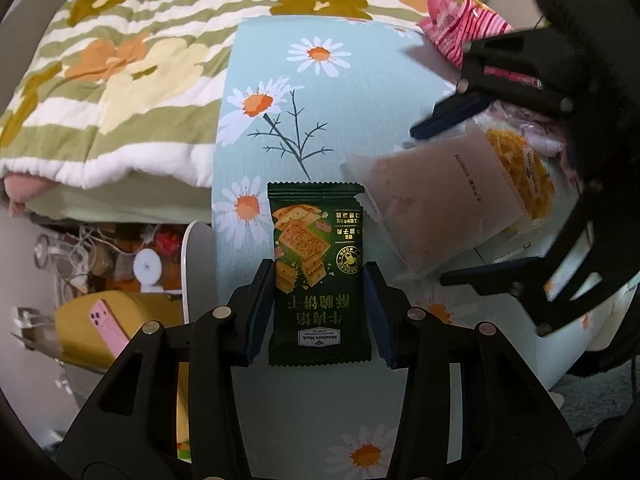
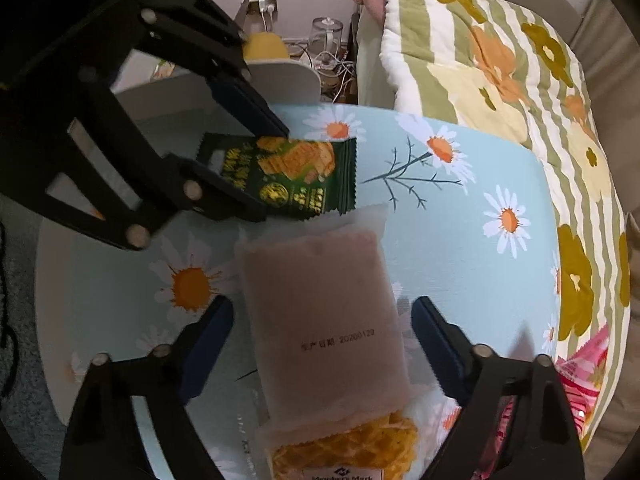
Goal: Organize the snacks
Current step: 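Grasp the green cracker packet with left tool while right tool grasps the pink-beige cake packet, then carry both packets over the box and release them inside, then move both tools back toward the pink cake and brown packet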
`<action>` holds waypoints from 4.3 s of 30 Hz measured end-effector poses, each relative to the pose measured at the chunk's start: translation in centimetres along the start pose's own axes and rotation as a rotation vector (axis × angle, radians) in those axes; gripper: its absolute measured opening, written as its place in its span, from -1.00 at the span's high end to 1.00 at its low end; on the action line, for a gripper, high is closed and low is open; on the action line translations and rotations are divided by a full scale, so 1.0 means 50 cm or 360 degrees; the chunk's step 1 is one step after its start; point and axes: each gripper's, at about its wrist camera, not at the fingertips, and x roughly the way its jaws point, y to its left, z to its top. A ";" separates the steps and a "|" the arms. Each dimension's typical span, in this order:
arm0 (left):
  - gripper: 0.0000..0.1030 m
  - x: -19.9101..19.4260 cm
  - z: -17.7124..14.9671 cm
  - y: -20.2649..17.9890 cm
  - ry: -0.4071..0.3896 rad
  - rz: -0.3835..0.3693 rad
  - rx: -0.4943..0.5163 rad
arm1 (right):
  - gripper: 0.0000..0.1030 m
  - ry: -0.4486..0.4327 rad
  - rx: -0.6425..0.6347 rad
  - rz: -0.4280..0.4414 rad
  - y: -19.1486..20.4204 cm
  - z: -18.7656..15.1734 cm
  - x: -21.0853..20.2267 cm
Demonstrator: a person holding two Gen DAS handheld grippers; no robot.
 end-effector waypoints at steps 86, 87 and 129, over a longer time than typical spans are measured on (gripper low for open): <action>-0.99 -0.219 0.126 -0.690 -0.0482 -0.0057 0.0222 | -0.97 -0.0919 0.2336 -0.0607 0.027 -0.854 -0.572; -0.99 -0.224 0.123 -0.681 -0.0492 -0.0057 0.0206 | -0.98 -0.0925 0.2336 -0.0609 0.030 -0.855 -0.572; -0.99 -0.301 0.196 -0.178 -0.0469 -0.0237 0.0203 | -0.98 -0.0888 0.2290 -0.0837 0.078 -0.329 -0.481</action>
